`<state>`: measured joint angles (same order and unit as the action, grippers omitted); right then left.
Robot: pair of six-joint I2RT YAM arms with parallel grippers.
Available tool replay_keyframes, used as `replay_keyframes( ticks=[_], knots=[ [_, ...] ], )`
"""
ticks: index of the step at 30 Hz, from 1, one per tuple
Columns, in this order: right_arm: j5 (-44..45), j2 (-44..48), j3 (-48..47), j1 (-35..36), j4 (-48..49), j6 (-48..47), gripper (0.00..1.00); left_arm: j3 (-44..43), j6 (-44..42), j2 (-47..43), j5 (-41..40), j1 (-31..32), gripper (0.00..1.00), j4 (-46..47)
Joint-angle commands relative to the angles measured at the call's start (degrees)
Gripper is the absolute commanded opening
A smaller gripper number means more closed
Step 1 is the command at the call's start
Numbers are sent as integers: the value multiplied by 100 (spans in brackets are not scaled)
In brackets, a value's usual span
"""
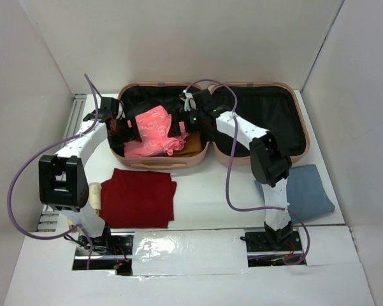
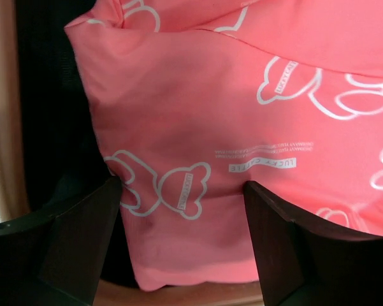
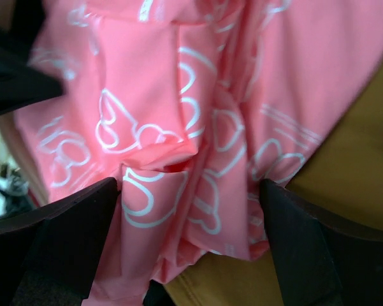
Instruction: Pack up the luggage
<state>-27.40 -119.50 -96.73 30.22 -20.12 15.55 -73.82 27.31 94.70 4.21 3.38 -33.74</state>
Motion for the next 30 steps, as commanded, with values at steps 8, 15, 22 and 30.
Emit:
replay_keyframes(
  ticks=[8,15,22,30],
  knots=[
    [-1293,-416,-407,107,-89,-131,60,43,-138,374,887,-65,32,473],
    [-1321,-285,-707,46,-264,-289,0,43,-279,120,2030,-65,0,991],
    [-794,523,-357,-296,51,-228,0,-457,-173,-136,1689,462,0,1045],
    [-443,1254,910,-815,273,-8,0,-730,-226,259,1337,927,0,1045]
  ],
)
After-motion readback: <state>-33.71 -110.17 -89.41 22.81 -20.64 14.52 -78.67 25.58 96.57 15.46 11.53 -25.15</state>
